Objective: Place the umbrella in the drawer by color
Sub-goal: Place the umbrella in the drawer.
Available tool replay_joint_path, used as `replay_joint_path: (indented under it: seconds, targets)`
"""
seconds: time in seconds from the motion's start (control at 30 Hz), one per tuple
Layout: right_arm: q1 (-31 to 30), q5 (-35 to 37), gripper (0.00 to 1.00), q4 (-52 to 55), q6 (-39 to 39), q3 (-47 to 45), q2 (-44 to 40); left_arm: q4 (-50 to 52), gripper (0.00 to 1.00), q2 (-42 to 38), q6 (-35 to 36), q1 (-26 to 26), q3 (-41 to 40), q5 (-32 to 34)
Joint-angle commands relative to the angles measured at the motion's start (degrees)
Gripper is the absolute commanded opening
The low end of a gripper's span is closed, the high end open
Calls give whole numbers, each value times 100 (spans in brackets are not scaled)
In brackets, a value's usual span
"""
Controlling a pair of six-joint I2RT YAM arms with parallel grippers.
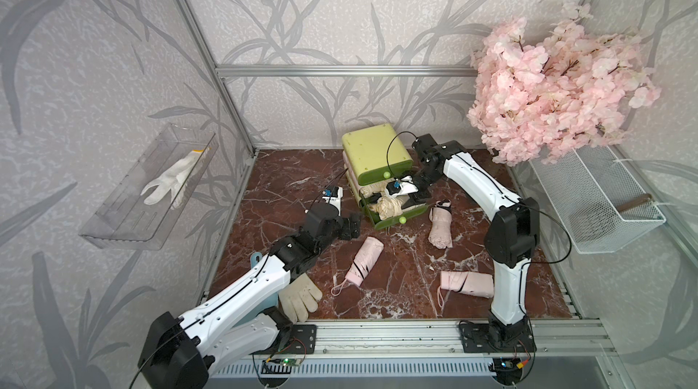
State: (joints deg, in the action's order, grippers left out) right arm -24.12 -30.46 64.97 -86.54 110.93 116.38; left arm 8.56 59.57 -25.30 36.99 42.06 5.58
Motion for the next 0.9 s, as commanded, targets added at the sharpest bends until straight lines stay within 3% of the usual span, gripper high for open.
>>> replay_joint_path:
  seconds: [0.0, 0.13, 0.23, 0.3, 0.4, 0.53, 0.63, 0.87]
  targets:
    - [-5, 97, 66, -40, 280, 217, -361, -107, 83, 13, 17, -19, 218, -75]
    - [-9, -91, 67, -272, 720, 70, -891, -35, 83, 47, 69, -25, 317, -36]
    - [-10, -272, 66, -1259, 1876, -618, -1642, 48, 83, 103, 143, -22, 488, -19]
    - [-30, -107, 64, -2810, 3549, -1547, -2405, 133, 83, 185, 199, -21, 639, -41]
    - [-34, 759, 58, -5211, 6439, -3154, -3520, 149, 83, 381, 242, -30, 863, -172]
    - [-68, 1832, 52, -6539, 8865, -4862, -4540, 196, 80, 715, 374, -18, 1307, -387]
    - [-84, 2414, 50, -6983, 10115, -6010, -5063, 396, 78, 1069, 526, -25, 1757, -693]
    - [-142, 1926, 49, -8002, 11716, -7602, -5044, 794, 67, 2157, 685, 37, 2684, -1665]
